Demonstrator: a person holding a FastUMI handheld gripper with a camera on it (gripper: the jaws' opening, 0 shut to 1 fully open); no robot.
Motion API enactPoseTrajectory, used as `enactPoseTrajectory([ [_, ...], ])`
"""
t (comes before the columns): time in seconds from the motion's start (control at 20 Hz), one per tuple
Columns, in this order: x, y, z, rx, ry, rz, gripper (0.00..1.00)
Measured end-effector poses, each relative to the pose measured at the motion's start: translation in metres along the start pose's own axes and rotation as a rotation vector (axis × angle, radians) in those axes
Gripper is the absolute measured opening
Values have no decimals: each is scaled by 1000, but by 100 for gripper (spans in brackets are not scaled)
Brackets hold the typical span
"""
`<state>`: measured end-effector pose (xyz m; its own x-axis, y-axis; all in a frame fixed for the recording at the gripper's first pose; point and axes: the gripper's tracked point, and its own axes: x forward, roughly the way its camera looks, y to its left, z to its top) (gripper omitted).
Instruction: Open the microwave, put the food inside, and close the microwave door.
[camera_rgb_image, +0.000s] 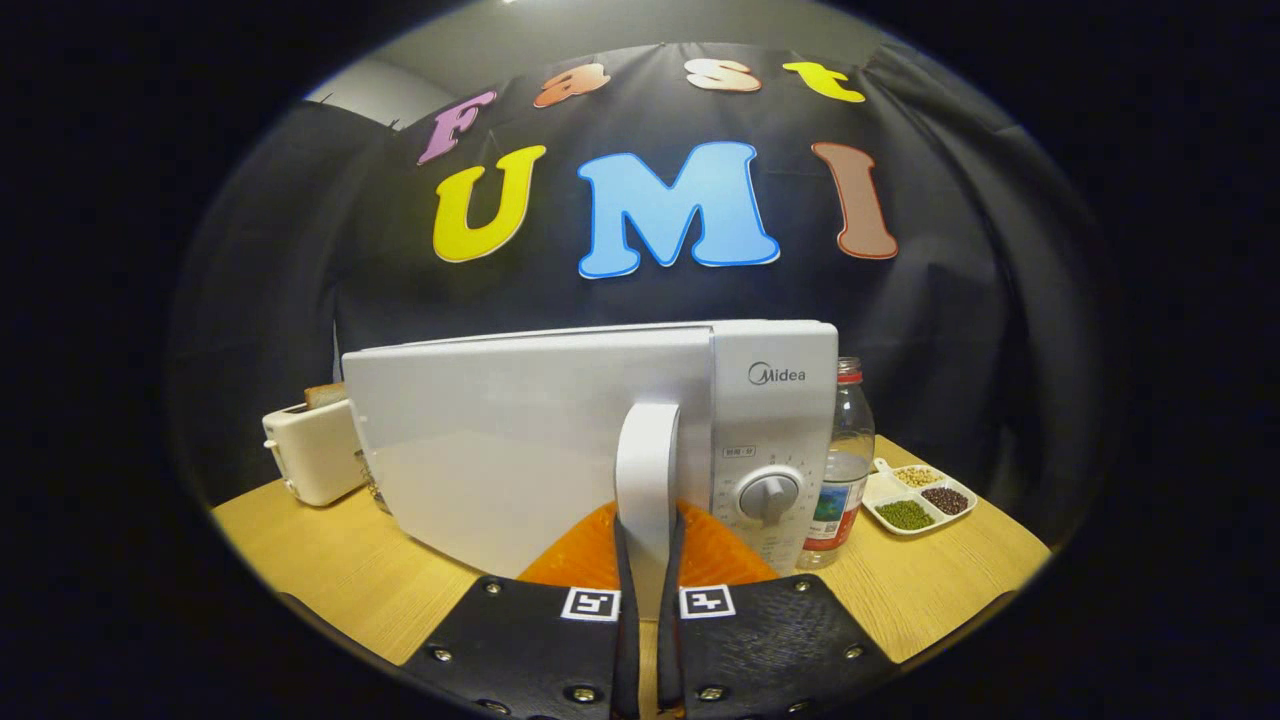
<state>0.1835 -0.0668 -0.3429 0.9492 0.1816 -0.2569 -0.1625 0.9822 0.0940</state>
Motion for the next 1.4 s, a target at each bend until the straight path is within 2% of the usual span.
enactPoseTrajectory([
  [0.2,-40,24,-6,-15,8,38,7],
  [0.6,-116,106,-24,-1,10,180,7],
  [0.85,-144,160,-34,-16,-2,212,7],
  [1.2,-164,239,-41,-35,-41,146,6],
  [1.4,-169,273,-43,-71,-89,43,6],
])
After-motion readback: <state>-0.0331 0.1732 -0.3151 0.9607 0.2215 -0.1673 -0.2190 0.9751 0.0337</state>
